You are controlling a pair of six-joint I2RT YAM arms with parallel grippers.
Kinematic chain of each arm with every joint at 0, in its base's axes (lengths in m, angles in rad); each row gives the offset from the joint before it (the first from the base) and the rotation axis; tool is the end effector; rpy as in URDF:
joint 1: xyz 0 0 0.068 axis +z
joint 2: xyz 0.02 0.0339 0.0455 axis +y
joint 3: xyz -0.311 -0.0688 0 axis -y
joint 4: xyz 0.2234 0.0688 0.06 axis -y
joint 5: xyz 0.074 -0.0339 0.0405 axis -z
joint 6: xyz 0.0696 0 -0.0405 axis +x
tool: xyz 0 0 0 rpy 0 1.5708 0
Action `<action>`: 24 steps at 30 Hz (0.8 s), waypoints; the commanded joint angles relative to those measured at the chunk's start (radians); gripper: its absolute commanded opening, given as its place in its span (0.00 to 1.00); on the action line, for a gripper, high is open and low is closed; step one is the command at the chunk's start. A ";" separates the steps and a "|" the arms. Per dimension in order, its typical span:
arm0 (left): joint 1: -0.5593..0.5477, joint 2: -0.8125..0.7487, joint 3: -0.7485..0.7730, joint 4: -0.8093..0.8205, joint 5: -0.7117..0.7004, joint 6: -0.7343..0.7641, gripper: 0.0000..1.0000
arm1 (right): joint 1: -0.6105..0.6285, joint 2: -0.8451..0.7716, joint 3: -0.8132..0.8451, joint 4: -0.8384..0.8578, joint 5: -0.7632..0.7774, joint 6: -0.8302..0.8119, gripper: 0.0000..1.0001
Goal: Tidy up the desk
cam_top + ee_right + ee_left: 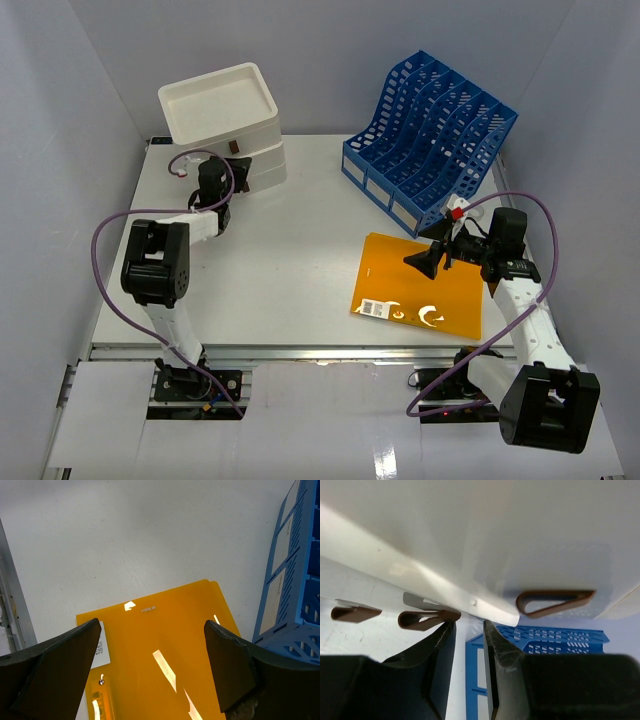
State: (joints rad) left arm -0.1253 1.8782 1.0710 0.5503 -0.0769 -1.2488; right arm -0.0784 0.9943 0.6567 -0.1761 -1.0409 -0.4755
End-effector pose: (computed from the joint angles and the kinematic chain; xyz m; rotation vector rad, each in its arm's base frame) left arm 0.4478 -0.0510 0.2536 -1.0715 1.5955 -0.8826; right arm 0.1804 0.0461 0.3032 -0.9364 1.6296 0.6980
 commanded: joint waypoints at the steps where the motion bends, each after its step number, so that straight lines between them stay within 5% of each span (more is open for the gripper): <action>1: 0.019 0.010 0.081 -0.032 -0.032 0.014 0.39 | -0.004 0.004 0.000 0.024 0.005 -0.005 0.90; 13: 0.030 -0.091 -0.099 0.145 0.132 0.046 0.42 | -0.004 0.014 0.000 0.018 0.030 -0.020 0.90; 19: 0.036 -0.252 -0.187 0.138 0.338 0.215 0.50 | -0.004 0.030 0.014 -0.006 0.072 -0.035 0.90; 24: 0.036 -0.421 -0.372 0.129 0.378 0.305 0.59 | -0.012 0.053 0.109 -0.086 0.180 -0.014 0.90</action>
State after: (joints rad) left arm -0.0917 1.6166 0.8335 0.6435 0.2093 -1.0636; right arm -0.0785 1.0250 0.6653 -0.2013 -0.9466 -0.4976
